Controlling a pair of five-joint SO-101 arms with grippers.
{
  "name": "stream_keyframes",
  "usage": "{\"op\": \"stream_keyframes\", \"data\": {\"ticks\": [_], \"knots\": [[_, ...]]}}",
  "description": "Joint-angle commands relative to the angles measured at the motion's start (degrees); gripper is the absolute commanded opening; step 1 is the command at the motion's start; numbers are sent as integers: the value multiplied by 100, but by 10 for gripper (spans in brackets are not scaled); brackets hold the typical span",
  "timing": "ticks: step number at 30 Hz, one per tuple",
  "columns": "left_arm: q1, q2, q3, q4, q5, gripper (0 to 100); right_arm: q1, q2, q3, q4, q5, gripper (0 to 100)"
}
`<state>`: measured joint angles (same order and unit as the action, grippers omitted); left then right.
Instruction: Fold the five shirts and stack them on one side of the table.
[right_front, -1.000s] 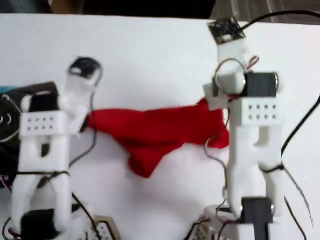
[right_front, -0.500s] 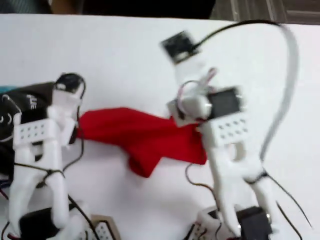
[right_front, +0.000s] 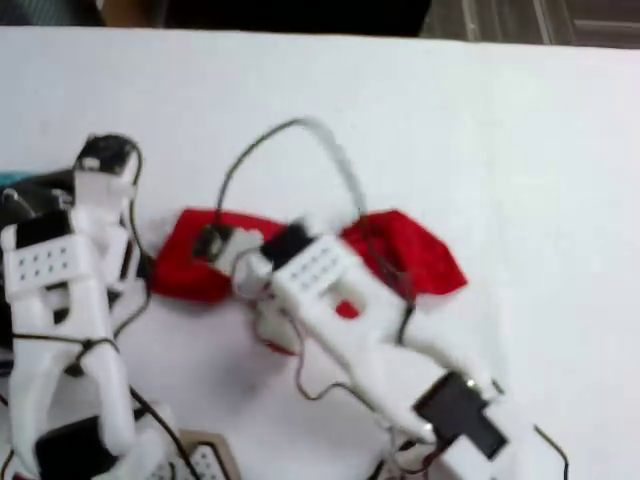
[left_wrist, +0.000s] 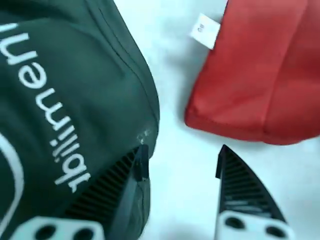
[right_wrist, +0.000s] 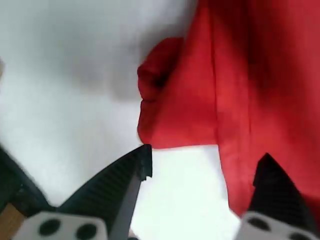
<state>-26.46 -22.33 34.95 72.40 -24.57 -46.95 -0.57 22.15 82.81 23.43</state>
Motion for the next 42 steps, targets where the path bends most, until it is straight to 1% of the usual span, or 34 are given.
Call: {"op": "stream_keyframes", "data": {"ticks": [1, 3, 6, 8, 12, 13, 15, 18, 24, 27, 29, 31, 33, 34, 37, 39, 42], "knots": [[18, -211, -198, 246, 26, 238, 145, 391, 369, -1068, 35, 330], [9, -185, -180, 290, 26, 238, 426, 725, 299, -1481, 35, 330], [26, -176, -180, 308, 26, 238, 1007, 1156, -202, -1648, 35, 310], [35, -176, -189, 290, 35, 238, 1420, 1367, -721, -1622, 35, 238], [123, -176, -189, 273, 26, 238, 2018, 1569, -1820, -1349, -62, 19], [193, -176, -189, 273, 26, 238, 2097, 1569, -2057, -1200, -185, 15], [387, -176, -189, 273, 44, 238, 2193, 1543, -2497, -875, -325, 42], [747, -176, -198, 264, 53, 238, 2211, 1543, -3024, -365, -316, 19], [1371, -167, -180, 220, 18, 239, 2273, 1543, -3710, 514, -360, 27], [1512, -167, 22, -229, 18, 240, 2246, 1525, -3895, 884, -360, 54], [1565, -158, 382, -712, 18, 240, 2273, 1429, -4088, 1174, -352, 108], [1644, -158, 822, -1213, 18, 240, 2290, 1200, -4176, 1341, -316, 182], [1776, -158, 1077, -1609, 18, 240, 2281, 848, -4132, 1437, -316, 240], [1829, -149, 1121, -1714, 18, 240, 2255, 646, -4044, 1446, -316, 253], [1890, -132, 1156, -1767, 18, 240, 2176, -22, -3596, 1446, -316, 246], [1811, 70, 1147, -1776, -53, 240, 2132, -462, -3130, 1446, -308, 238], [1530, 695, 1059, -1925, -492, 240, 1965, -945, -2286, 1393, -308, 239]]}}
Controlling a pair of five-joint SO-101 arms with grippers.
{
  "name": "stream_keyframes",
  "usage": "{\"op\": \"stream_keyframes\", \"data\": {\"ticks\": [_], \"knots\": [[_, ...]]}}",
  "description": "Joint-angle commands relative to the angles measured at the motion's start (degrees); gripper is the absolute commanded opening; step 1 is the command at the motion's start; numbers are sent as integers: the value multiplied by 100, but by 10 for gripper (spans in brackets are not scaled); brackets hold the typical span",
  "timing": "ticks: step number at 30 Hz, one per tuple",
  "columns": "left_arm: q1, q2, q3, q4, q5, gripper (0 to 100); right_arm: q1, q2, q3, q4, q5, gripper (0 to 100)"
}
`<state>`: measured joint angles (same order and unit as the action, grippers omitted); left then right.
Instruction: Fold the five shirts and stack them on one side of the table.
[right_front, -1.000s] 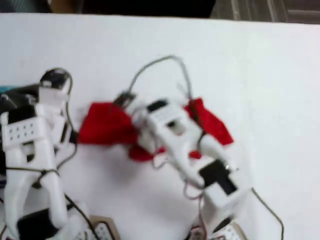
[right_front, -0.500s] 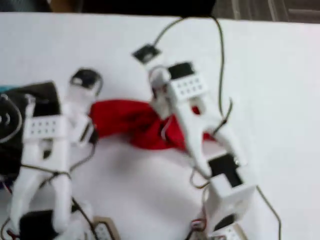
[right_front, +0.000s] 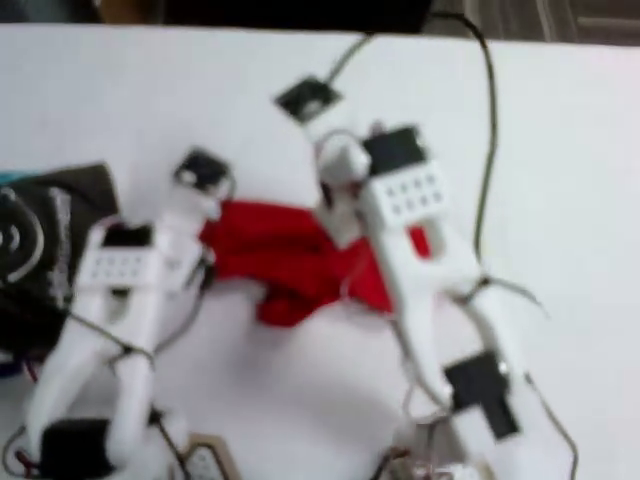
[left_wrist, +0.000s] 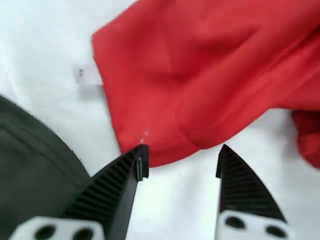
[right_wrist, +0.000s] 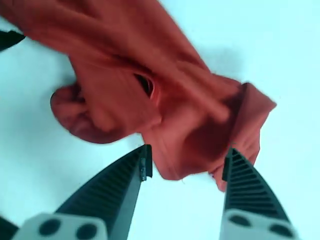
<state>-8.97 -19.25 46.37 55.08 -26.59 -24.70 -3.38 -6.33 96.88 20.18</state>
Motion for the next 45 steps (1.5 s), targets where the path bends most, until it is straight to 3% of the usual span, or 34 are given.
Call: {"op": "stream_keyframes", "data": {"ticks": [1, 7, 13, 20, 27, 31, 35, 40, 45], "knots": [[-352, 633, -136, -281, -387, 240, -338, -804, 870, -101, 18, 239], [-993, 2180, -901, -299, -818, 230, -857, -1191, 2505, -1138, 18, 238], [-1011, 2576, -1842, 396, -782, 17, -1552, -1182, 3367, -1877, 176, 238], [-1037, 2576, -2853, 1134, -431, 25, -2325, -1077, 3429, -1789, 624, 237], [-1046, 2576, -3925, 2242, -79, 25, -2360, -75, 3393, -2158, 624, 237], [-1046, 2567, -4673, 2989, 70, 25, -1886, 462, 3262, -2563, 580, 202], [-1143, 2567, -5640, 3745, 97, 25, -884, 708, 2716, -2747, 571, 5], [-1178, 2567, -6941, 4659, 97, 25, 242, 699, 1618, -2440, 624, 22], [-1354, 2444, -7451, 4721, 79, 25, 708, 541, -9, -1367, 738, 20]]}}
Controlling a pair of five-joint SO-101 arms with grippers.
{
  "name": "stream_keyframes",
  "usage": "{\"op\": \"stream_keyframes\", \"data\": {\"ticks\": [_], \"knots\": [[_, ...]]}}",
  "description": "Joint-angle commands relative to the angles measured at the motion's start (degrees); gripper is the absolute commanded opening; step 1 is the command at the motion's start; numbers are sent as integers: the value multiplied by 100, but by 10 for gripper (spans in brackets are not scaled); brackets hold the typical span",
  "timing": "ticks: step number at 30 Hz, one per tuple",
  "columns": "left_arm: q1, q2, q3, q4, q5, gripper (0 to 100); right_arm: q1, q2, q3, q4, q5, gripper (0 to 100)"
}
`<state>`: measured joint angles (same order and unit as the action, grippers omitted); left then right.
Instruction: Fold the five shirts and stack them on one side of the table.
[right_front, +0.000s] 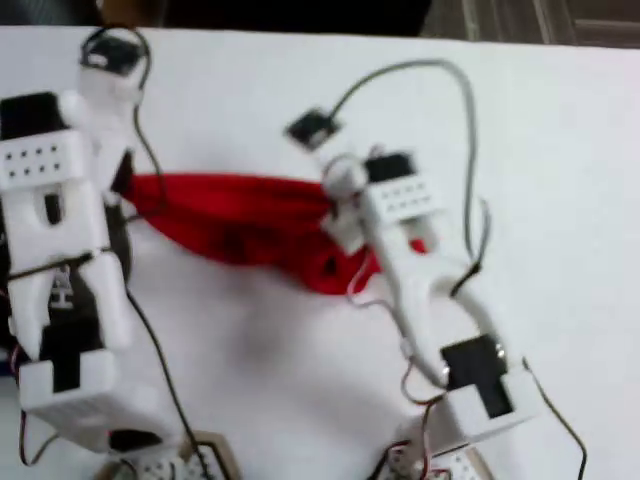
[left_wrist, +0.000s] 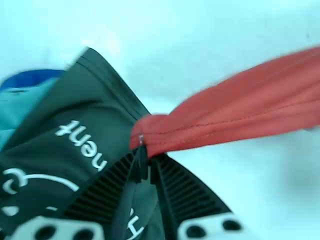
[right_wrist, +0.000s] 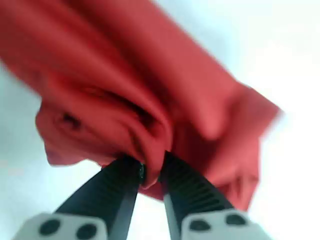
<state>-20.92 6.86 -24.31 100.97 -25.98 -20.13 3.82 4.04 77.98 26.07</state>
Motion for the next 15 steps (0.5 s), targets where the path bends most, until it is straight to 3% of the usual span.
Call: {"op": "stream_keyframes", "data": {"ticks": [1, 8, 15], "knots": [[-167, -229, -391, 132, 9, 25, 268, -295, -1371, 716, 308, 20], [-185, -1143, -356, 132, 35, 25, 295, -1077, -3314, 1833, 730, 20], [-185, -2716, -391, 132, 35, 25, 822, -2018, -4237, 1877, 1046, 20]]}}
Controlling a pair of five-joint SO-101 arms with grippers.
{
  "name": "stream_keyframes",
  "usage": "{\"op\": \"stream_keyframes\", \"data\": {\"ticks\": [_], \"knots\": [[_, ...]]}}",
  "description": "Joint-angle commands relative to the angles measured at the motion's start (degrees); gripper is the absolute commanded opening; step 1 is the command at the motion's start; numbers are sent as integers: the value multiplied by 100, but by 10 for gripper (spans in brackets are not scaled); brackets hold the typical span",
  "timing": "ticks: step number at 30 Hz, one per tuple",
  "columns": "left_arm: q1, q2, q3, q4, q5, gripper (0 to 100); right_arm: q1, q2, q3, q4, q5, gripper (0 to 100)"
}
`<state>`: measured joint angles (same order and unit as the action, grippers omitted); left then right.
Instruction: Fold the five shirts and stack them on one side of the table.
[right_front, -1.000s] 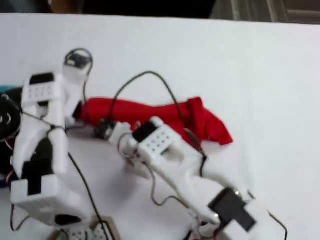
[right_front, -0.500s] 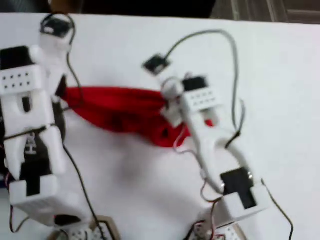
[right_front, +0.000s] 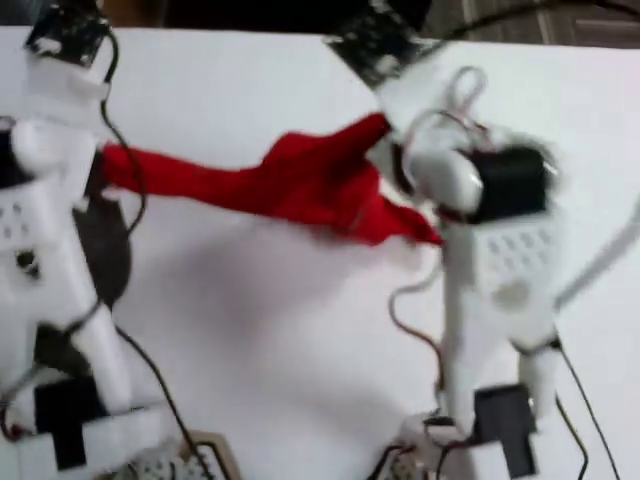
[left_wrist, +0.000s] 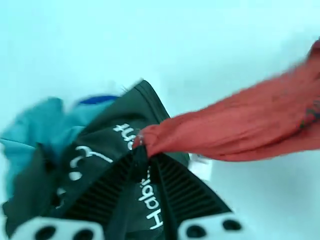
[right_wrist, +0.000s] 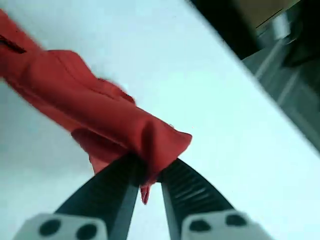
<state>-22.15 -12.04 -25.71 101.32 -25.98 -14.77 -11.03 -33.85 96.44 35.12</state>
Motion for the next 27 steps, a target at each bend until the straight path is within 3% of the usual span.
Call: {"op": "stream_keyframes", "data": {"ticks": [1, 6, 12, 15, 27], "knots": [[-62, -1064, -251, 97, 44, 25, 435, -637, -536, 31, 176, 20], [-62, -1749, -224, 0, 176, 25, 1130, -1015, -853, -163, 123, 20], [-26, -1433, 418, -35, 360, 25, 1147, -919, -325, -40, 123, 20], [-26, -1081, 1103, -79, 369, 25, 1103, -804, 642, -31, 105, 20], [756, 580, 3714, -642, 352, 25, -444, -1332, 6119, -848, 9, 20]]}}
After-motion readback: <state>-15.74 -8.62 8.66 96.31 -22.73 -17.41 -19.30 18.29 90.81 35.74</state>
